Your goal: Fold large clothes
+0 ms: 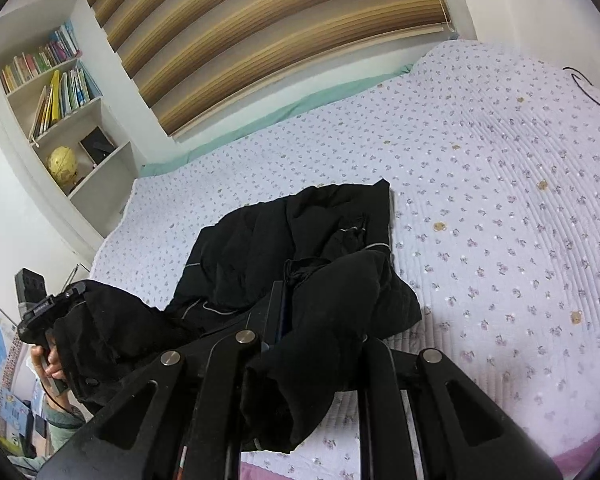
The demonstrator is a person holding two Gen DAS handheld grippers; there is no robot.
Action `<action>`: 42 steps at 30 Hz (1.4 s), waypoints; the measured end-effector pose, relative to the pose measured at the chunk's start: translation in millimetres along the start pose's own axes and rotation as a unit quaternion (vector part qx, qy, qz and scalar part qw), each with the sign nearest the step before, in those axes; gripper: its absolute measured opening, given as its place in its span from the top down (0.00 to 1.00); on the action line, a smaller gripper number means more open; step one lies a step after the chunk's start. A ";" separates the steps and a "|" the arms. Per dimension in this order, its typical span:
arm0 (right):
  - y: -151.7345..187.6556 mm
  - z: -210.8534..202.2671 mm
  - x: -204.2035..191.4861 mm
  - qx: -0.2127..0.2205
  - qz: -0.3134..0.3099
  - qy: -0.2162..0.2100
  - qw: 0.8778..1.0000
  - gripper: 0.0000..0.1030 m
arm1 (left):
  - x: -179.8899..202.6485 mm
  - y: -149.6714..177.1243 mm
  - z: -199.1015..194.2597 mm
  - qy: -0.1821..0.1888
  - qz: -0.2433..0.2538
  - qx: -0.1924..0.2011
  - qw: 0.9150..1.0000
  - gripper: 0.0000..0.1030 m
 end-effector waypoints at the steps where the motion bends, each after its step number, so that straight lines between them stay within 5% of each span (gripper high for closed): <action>1: 1.9 0.1 1.6 -0.002 -0.001 -0.002 1.000 0.82 | 0.0 2.2 -1.2 0.005 -0.004 -0.002 1.000 0.78; 8: 25.4 1.8 7.5 -0.020 0.000 -0.012 1.000 0.80 | -7.2 25.5 -10.9 0.035 -0.036 -0.009 0.999 0.74; 12: 43.9 6.8 5.6 -0.028 -0.013 -0.002 1.000 0.72 | -7.8 47.2 -27.1 0.047 -0.037 -0.004 0.998 0.51; 16: 95.9 32.9 12.8 -0.072 -0.007 0.005 0.997 0.71 | -31.2 104.5 -28.8 0.017 -0.061 -0.030 0.998 0.51; 23: 180.2 42.7 39.3 -0.119 0.005 0.053 0.991 0.68 | -88.1 216.9 -42.1 -0.021 -0.168 -0.092 0.981 0.52; 27: 200.4 44.8 61.5 -0.152 0.029 0.067 0.986 0.58 | -92.1 233.2 -56.0 -0.006 -0.187 -0.080 0.979 0.52; 34: 223.5 32.2 81.1 -0.178 0.040 0.109 0.977 0.53 | -77.7 245.3 -69.8 -0.044 -0.162 -0.090 0.982 0.53; 35: 225.0 29.8 79.0 -0.178 0.031 0.117 0.977 0.55 | -76.0 246.7 -70.5 -0.054 -0.156 -0.091 0.982 0.68; 37: 225.3 22.6 69.3 -0.168 -0.003 0.139 0.976 0.82 | -71.7 245.1 -67.7 -0.067 -0.146 -0.096 0.982 0.78; 42: 186.8 -11.4 39.2 -0.097 -0.037 0.136 0.985 0.87 | -43.4 210.5 -81.7 -0.019 -0.122 -0.048 0.991 0.83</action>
Point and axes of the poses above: each gripper's, at about its wrist camera, not at the fingertips, and z roughly the way its jaws point, x to its right, y to its underside, the point moved 3 cm from there along z, roughly the way its jaws point, and after that the axes turned 15 degrees about y, right-handed, at the moved point
